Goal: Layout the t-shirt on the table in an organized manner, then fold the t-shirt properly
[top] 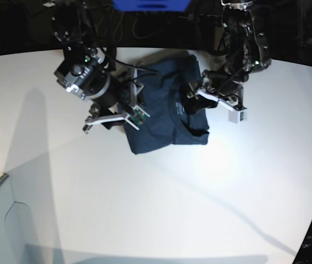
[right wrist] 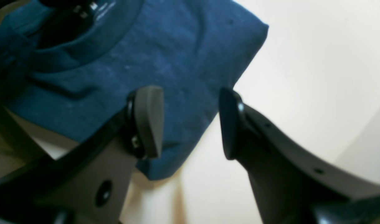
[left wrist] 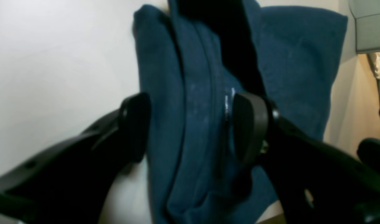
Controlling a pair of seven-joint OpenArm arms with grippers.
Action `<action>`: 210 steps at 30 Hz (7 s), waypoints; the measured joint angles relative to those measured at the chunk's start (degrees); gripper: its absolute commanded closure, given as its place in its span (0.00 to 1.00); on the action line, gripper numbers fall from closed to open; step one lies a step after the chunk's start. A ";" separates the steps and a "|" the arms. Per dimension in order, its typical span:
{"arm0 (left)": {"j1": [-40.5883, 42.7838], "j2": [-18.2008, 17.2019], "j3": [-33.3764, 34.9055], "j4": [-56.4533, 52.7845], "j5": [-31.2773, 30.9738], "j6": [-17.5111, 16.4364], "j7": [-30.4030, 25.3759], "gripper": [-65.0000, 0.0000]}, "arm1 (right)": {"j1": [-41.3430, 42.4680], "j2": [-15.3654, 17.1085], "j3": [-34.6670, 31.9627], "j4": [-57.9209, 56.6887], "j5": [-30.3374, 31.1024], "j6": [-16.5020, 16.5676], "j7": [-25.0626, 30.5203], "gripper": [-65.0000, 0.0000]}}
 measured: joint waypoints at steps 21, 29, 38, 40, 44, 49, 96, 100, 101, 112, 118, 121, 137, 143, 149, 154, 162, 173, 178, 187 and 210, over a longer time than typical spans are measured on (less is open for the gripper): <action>-16.17 -10.78 19.30 -17.92 -0.50 -0.66 -0.55 1.00 | 0.83 -0.35 19.78 3.87 0.20 0.00 0.70 0.55; -33.48 -13.62 42.58 -32.74 -0.92 -0.92 -1.18 1.00 | 0.83 -2.38 30.05 3.87 0.17 0.00 0.66 0.55; -47.93 -9.68 68.61 -37.68 -0.07 -0.85 -0.42 1.00 | 0.48 -4.94 39.15 3.87 0.15 0.00 0.66 0.55; -49.48 -8.15 73.07 -37.88 0.37 -0.81 -2.99 1.00 | 0.17 -5.81 40.85 3.87 0.15 0.00 0.63 0.55; -50.23 -6.82 82.29 -37.79 -0.07 -0.92 -12.02 0.99 | 0.17 -8.22 43.93 3.87 0.15 0.00 0.46 0.55; -51.69 -3.37 89.15 -42.91 -0.04 -1.33 -16.48 0.99 | -0.48 -8.44 45.35 3.87 0.00 0.00 0.11 0.55; -53.81 -0.26 67.89 -47.01 18.01 -9.86 -20.76 0.15 | -7.74 -9.49 38.01 5.99 0.13 0.00 0.66 1.00; -51.74 -3.06 62.53 -40.35 18.03 -9.62 -20.83 0.15 | -9.11 -9.53 37.90 6.27 0.17 0.00 0.70 1.00; -50.97 -3.61 61.48 -38.99 18.08 -9.64 -20.61 0.15 | -9.49 -9.53 37.59 6.27 -0.04 0.00 0.59 1.00; -39.91 -11.87 42.40 -22.45 18.18 -9.42 -13.03 0.15 | -12.02 -9.40 32.06 6.21 0.09 0.00 0.72 1.00; -29.31 -15.93 31.30 -8.63 18.32 -9.70 -6.69 0.15 | -9.44 -9.22 32.37 3.54 0.20 0.00 2.78 1.00; -24.44 -17.14 25.31 -1.11 17.86 -9.60 -3.74 0.15 | -9.53 -9.42 32.39 1.16 0.20 0.00 4.04 1.00; -1.66 -17.05 3.17 8.50 18.08 -10.10 0.39 0.15 | -8.96 -9.22 32.11 -8.61 0.22 -0.02 8.35 1.00; 0.68 -17.03 1.01 8.48 17.84 -10.10 0.44 0.15 | -8.87 -9.22 32.11 -9.62 0.20 -0.02 8.68 1.00; 3.08 -16.83 0.63 8.76 17.86 -10.10 0.44 0.14 | -8.90 -9.46 32.70 -7.56 0.15 0.00 7.50 1.00; 5.70 -16.41 0.63 9.22 17.84 -10.08 0.42 0.15 | -8.66 -8.92 35.47 1.05 -0.02 0.00 7.06 1.00; 11.34 -16.41 0.70 9.55 17.66 -10.10 0.20 0.23 | -7.02 -9.22 41.27 -2.80 -0.04 0.02 6.86 1.00; 16.52 -15.26 0.52 8.98 17.11 -10.12 -1.05 0.84 | -7.34 -9.18 41.97 -10.78 0.09 0.00 7.65 1.00; 16.87 -15.26 0.68 9.03 17.16 -10.12 -1.01 0.93 | -9.94 -9.66 38.47 -10.75 0.13 0.00 7.52 1.00; 19.34 -14.80 1.11 9.09 17.68 -10.12 0.11 0.94 | -8.31 -9.55 46.71 -10.56 0.22 0.00 7.58 1.00; 19.28 -12.41 1.40 -10.97 17.75 -9.97 -8.33 1.00 | -16.46 -9.53 53.42 -20.04 0.20 -0.04 7.89 1.00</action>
